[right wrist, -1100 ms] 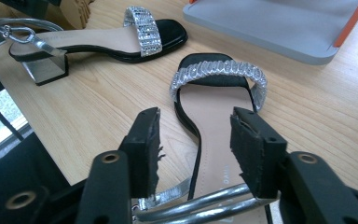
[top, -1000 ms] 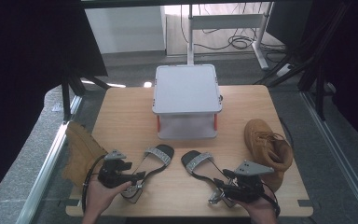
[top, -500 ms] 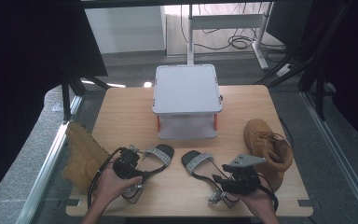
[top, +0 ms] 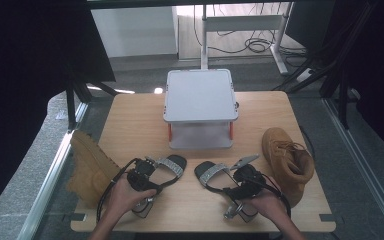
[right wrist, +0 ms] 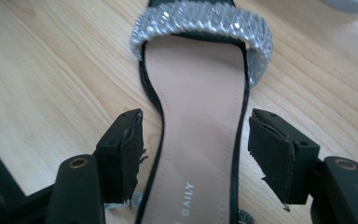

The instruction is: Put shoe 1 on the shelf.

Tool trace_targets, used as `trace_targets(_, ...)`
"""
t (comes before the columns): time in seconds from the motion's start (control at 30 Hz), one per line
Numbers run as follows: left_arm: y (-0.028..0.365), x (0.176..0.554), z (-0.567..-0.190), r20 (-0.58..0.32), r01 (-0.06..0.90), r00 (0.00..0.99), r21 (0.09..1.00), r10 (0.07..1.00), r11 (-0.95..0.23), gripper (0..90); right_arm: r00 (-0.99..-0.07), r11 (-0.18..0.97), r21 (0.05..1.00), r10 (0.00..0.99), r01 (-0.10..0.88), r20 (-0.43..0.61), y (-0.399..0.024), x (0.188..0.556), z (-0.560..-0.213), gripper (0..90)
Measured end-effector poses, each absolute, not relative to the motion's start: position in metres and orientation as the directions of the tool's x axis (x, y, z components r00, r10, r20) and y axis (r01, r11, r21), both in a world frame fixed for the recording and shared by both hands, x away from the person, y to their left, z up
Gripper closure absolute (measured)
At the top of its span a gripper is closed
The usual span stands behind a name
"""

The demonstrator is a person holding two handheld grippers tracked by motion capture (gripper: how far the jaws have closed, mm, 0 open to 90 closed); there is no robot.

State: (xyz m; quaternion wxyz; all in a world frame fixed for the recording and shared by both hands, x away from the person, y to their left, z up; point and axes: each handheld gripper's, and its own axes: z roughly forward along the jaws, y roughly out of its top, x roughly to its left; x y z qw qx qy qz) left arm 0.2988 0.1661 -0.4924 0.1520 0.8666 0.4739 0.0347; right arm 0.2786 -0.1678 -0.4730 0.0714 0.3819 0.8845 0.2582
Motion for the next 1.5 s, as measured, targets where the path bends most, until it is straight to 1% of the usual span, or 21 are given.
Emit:
trace_targets(0.2, 0.168, 0.3, -0.495, -0.099, 0.817, 0.541, 0.296, 0.835, -0.495, 33.1, -0.695, 0.576, 0.484, 0.712, 0.658, 0.099, -0.17, 0.281, -0.476, 35.8)
trace_targets(0.33, 0.167, 0.301, -0.498, -0.093, 0.821, 0.538, 0.284, 0.838, -0.495, 32.9, -0.696, 0.59, 0.445, 0.709, 0.674, 0.114, -0.168, 0.283, -0.479, 34.0)
trace_targets(0.47, 0.166, 0.301, -0.498, -0.087, 0.821, 0.536, 0.282, 0.839, -0.496, 33.0, -0.692, 0.613, 0.385, 0.714, 0.69, 0.104, -0.162, 0.288, -0.485, 32.7)
trace_targets(0.6, 0.166, 0.301, -0.499, -0.089, 0.822, 0.538, 0.277, 0.838, -0.498, 33.1, -0.693, 0.632, 0.343, 0.716, 0.695, 0.085, -0.156, 0.292, -0.488, 31.9)
trace_targets(0.83, 0.165, 0.3, -0.502, -0.087, 0.823, 0.538, 0.269, 0.838, -0.501, 33.1, -0.687, 0.651, 0.26, 0.723, 0.713, 0.073, -0.149, 0.297, -0.497, 33.2)
trace_targets(0.97, 0.164, 0.3, -0.503, -0.091, 0.825, 0.536, 0.269, 0.839, -0.497, 34.8, -0.681, 0.65, 0.242, 0.728, 0.721, 0.076, -0.147, 0.299, -0.498, 35.9)
trace_targets(1.23, 0.163, 0.297, -0.503, -0.079, 0.834, 0.514, 0.28, 0.854, -0.476, 37.3, -0.67, 0.644, 0.218, 0.739, 0.733, 0.07, -0.144, 0.299, -0.498, 37.7)
trace_targets(1.5, 0.158, 0.298, -0.505, -0.059, 0.836, 0.513, 0.262, 0.856, -0.482, 35.5, -0.652, 0.63, 0.193, 0.754, 0.752, 0.08, -0.143, 0.301, -0.499, 38.6)
